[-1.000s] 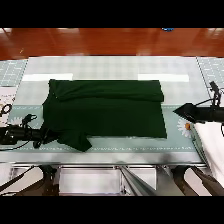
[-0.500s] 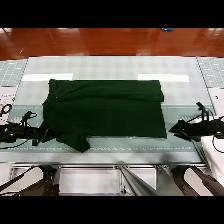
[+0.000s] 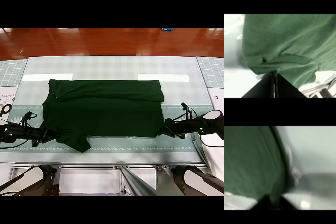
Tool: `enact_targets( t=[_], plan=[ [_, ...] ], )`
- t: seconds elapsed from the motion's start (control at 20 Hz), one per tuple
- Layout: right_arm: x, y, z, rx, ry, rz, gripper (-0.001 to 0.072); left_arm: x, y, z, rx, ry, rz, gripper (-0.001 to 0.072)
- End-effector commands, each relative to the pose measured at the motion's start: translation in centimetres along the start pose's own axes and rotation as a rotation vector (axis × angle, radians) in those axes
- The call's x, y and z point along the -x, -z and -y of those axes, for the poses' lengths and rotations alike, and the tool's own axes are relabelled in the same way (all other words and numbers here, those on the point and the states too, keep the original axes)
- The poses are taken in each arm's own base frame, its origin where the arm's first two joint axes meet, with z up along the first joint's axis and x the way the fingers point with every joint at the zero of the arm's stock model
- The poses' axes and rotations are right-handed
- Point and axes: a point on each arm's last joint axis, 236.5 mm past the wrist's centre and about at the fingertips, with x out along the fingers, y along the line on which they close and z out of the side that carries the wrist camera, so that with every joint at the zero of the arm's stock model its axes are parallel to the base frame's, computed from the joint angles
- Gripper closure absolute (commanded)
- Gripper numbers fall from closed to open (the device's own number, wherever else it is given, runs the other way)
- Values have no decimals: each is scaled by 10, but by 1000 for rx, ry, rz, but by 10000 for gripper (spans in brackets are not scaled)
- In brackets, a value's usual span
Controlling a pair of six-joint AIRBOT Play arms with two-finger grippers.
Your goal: Fold the shirts.
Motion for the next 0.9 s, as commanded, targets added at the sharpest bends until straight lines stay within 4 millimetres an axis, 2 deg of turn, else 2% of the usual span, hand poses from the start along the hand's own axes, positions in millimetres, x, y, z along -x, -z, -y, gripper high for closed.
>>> enact_targets(
  t=[0.0,0.15,0.25,0.35,0.5,0.65,0.85],
  plan=[
    [0,-14,-26,91,-69,28,686,6,-6,4,-27,4,15,690],
    [32,-26,-30,166,-40,37,687,27,-27,18,-74,6,65,690],
    [57,-41,-38,186,-45,81,687,44,-45,39,-102,48,126,690],
    [69,-57,-50,210,-50,118,686,61,-67,65,-122,111,208,690],
    [69,-83,-77,242,-94,146,686,70,-92,94,-188,126,255,691],
    [65,-118,-87,210,-132,186,687,63,-116,123,-252,117,224,690],
    [60,-153,-90,195,-150,196,687,64,-171,156,-253,122,244,690]
  ],
)
